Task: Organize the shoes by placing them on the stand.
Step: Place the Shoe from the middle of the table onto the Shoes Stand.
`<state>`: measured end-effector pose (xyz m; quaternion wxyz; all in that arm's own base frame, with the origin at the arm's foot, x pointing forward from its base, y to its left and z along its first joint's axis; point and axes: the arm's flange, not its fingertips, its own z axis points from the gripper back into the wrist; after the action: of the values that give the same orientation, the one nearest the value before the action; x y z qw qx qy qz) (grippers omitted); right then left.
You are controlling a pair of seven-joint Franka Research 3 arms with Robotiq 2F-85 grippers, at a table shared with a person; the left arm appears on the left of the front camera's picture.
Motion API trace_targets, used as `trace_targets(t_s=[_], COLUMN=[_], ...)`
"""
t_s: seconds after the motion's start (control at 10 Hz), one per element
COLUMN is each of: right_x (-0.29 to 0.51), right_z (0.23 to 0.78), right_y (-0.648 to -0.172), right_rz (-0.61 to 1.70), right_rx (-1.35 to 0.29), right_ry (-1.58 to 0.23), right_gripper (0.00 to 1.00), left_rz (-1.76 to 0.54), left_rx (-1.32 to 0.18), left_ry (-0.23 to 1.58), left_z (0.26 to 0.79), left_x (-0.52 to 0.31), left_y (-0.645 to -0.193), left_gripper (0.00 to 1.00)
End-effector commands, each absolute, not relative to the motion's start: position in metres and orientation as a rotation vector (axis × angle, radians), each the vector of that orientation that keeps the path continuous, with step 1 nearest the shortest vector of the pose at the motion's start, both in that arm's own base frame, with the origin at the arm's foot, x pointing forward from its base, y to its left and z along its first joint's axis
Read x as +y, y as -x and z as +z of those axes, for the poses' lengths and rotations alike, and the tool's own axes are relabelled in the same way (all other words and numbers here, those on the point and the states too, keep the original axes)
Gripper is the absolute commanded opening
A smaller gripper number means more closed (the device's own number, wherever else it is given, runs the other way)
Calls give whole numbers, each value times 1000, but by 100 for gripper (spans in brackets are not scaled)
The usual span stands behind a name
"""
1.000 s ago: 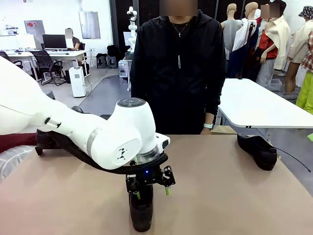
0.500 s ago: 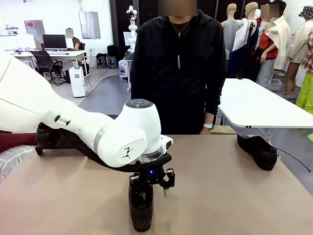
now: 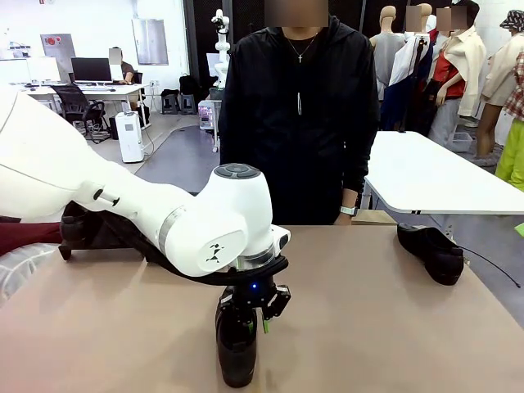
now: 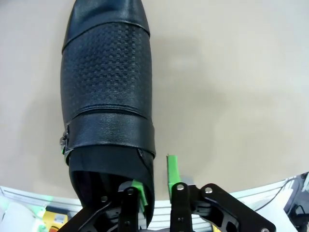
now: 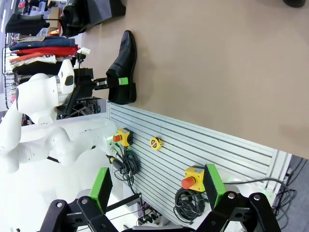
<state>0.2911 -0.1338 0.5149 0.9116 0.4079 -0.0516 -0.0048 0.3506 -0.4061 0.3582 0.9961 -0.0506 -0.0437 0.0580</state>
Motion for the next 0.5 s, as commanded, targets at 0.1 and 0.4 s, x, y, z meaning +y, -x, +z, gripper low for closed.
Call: trace_targets(t_s=[0.1, 0.4], right_x=[-135, -135], right_z=[517, 517], right_y=[-289, -289], right_rz=[2, 2], right_rx=[-103, -103], right_ry=[-832, -832], right_gripper=[100, 100], left_rz=[142, 104], left_rx=[-106, -136], left_ry=[58, 80], left_z=[360, 380], left_x=[-412, -404], left_y=[-352, -345], left_gripper=[0, 0])
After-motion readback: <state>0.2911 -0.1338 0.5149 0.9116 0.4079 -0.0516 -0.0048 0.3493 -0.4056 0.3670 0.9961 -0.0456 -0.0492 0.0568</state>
